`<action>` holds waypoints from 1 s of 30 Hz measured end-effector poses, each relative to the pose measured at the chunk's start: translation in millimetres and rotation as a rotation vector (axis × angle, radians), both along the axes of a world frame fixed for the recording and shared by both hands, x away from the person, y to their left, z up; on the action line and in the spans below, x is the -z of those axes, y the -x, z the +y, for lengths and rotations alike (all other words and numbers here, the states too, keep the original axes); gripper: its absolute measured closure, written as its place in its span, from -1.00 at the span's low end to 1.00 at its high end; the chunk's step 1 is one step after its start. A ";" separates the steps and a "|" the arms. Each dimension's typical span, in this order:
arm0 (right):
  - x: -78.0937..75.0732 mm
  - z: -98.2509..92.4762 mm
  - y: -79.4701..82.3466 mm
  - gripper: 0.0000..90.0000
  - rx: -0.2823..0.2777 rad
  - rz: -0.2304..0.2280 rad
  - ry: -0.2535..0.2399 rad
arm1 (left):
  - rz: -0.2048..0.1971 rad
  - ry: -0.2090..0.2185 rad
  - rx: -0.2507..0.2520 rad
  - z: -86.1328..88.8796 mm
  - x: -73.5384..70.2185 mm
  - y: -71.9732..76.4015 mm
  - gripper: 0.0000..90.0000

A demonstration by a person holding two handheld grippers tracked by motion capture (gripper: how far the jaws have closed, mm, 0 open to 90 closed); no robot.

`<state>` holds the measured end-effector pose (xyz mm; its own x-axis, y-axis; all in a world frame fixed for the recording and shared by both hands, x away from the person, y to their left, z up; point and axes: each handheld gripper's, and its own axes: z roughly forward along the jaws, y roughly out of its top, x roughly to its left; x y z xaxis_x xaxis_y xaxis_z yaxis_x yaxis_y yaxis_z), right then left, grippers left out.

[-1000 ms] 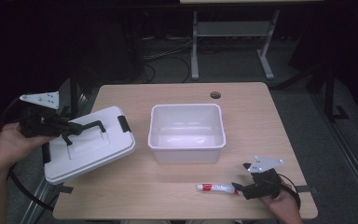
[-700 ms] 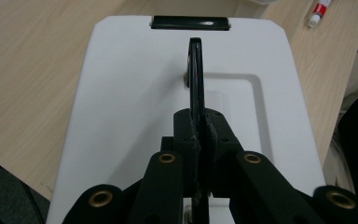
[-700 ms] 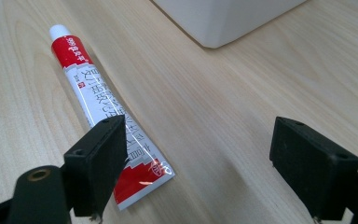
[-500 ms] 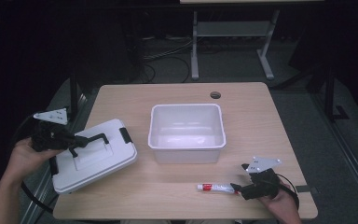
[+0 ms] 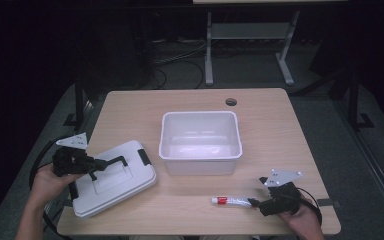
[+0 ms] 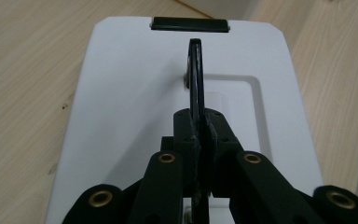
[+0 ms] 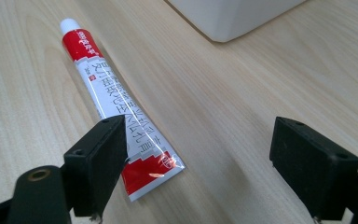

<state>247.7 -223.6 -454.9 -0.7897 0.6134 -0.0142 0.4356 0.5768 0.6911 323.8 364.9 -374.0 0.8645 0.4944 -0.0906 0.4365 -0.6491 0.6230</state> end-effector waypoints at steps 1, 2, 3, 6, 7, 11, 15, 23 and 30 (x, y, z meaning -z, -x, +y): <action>-0.2 0.2 0.0 -0.59 -0.004 0.001 -0.002 | 0.001 -0.004 -0.001 -0.5 1.8 0.0 0.88; -0.3 0.6 0.1 -0.59 -0.006 0.004 -0.005 | -0.004 -0.011 0.001 -0.9 4.0 -0.2 0.88; -0.5 1.0 -0.2 -0.59 -0.013 0.002 -0.008 | -0.002 -0.012 -0.003 -1.3 6.2 0.2 0.88; -1.0 4.3 0.3 -0.58 -0.034 0.012 -0.009 | 0.000 -0.016 -0.012 -2.7 12.1 2.0 0.88; -1.0 5.1 0.5 -0.54 -0.040 0.018 -0.010 | 0.000 -0.016 -0.012 -2.7 12.1 2.0 0.88; -1.7 6.7 0.2 -0.54 -0.074 0.029 -0.013 | -0.003 -0.017 -0.018 -4.5 23.4 6.2 0.88; -2.5 8.1 0.8 -0.53 -0.090 0.035 -0.014 | 0.001 -0.006 -0.028 -3.4 27.1 8.3 0.87; -7.8 11.2 2.5 -0.51 -0.134 0.058 -0.022 | -0.043 0.007 -0.087 -0.3 28.7 12.9 0.63; -6.3 24.0 1.0 -0.50 -0.179 0.097 0.007 | -0.073 0.023 -0.114 1.3 30.9 18.7 0.34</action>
<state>246.7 -199.6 -448.6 -0.8838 0.4635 0.0635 0.3902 0.6556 0.6465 305.1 366.1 -404.9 0.8073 0.5887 -0.0413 0.4596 -0.5831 0.6699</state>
